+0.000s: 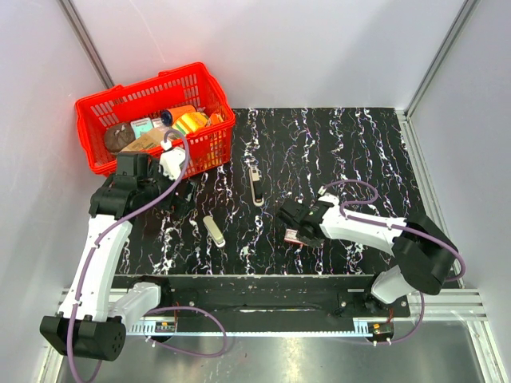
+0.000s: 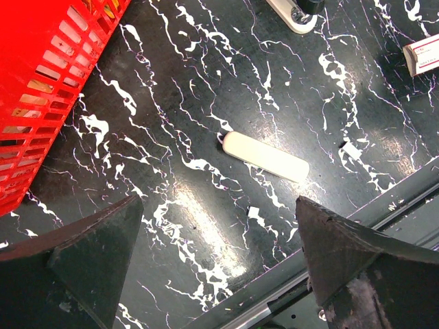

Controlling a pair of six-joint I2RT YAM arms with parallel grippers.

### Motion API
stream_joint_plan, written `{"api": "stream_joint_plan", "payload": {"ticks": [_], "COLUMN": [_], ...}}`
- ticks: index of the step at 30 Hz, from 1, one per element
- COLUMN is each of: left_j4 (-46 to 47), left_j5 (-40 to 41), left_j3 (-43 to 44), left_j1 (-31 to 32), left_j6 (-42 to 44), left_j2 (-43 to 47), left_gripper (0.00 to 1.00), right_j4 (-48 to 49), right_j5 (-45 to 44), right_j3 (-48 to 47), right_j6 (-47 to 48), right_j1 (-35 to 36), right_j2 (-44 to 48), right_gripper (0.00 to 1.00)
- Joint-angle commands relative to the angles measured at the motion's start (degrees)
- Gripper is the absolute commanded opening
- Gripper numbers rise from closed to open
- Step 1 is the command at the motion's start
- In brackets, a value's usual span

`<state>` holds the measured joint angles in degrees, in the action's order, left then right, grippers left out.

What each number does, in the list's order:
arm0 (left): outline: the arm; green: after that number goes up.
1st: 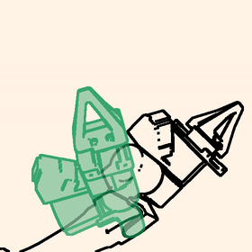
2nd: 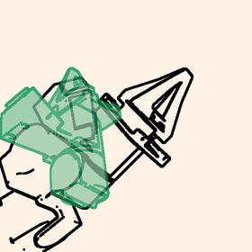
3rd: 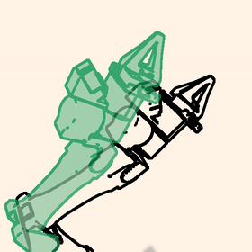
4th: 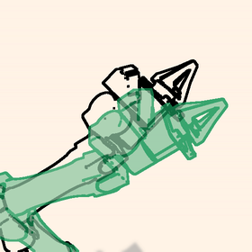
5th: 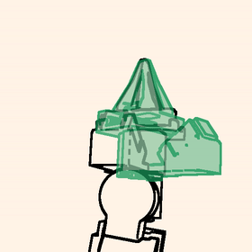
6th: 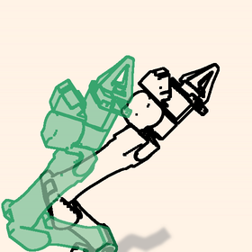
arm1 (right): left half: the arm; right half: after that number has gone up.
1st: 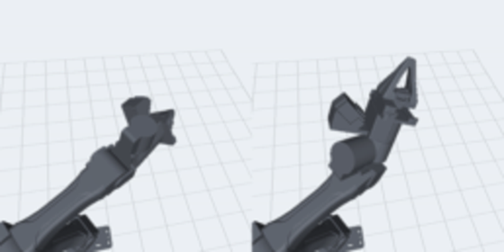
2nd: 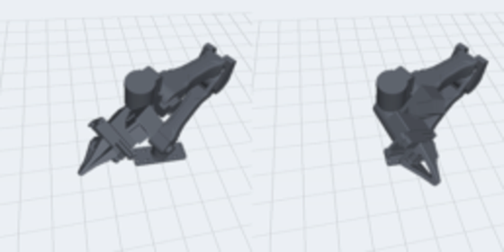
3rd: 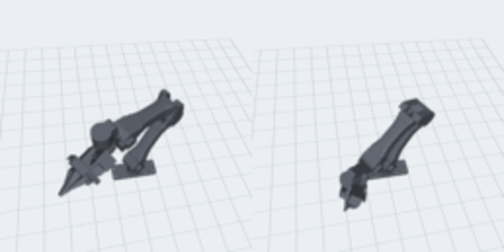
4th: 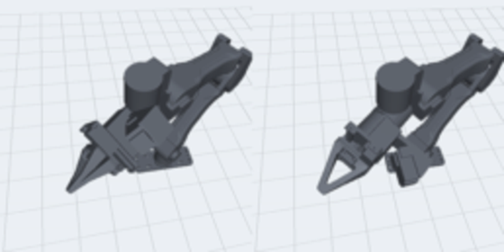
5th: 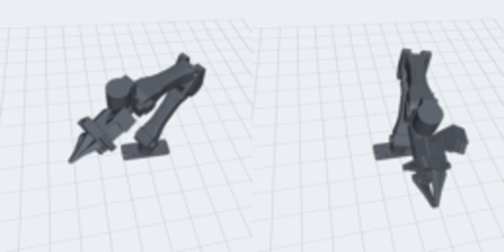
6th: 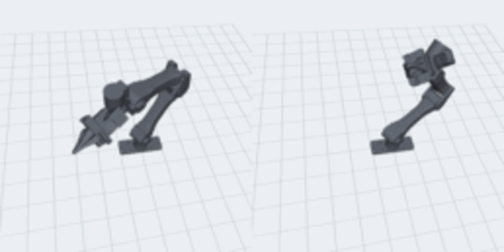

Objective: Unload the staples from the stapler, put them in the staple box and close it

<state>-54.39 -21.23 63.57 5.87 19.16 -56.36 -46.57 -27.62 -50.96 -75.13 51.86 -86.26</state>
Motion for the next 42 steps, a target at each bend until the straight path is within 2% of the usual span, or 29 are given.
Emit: {"api": "stream_joint_plan", "payload": {"ticks": [1, 20, 36, 42], "left_j4": [1.9, 2.0, 1.9, 1.7], "left_j5": [0.0, 0.1, 0.1, -0.1], "left_j3": [0.0, -0.2, -0.2, -0.1], "left_j1": [-0.3, -0.3, -0.3, -0.3], "left_j6": [0.2, 0.4, 0.3, 0.6], "left_j2": [0.4, 1.0, 1.1, 1.1], "left_gripper": [0.99, 0.99, 0.99, 0.99], "right_j4": [0.9, 1.0, 2.8, 3.1], "right_j5": [-0.2, -0.5, 0.3, 0.8], "right_j3": [0.9, 1.5, 2.0, 2.1], "right_j6": [-0.4, 0.2, 1.0, 1.6], "right_j1": [-0.6, -1.2, -1.7, -1.8], "right_j2": [-0.5, -1.1, -1.9, -2.1], "right_gripper": [0.00, 0.01, 0.06, 0.17]}}
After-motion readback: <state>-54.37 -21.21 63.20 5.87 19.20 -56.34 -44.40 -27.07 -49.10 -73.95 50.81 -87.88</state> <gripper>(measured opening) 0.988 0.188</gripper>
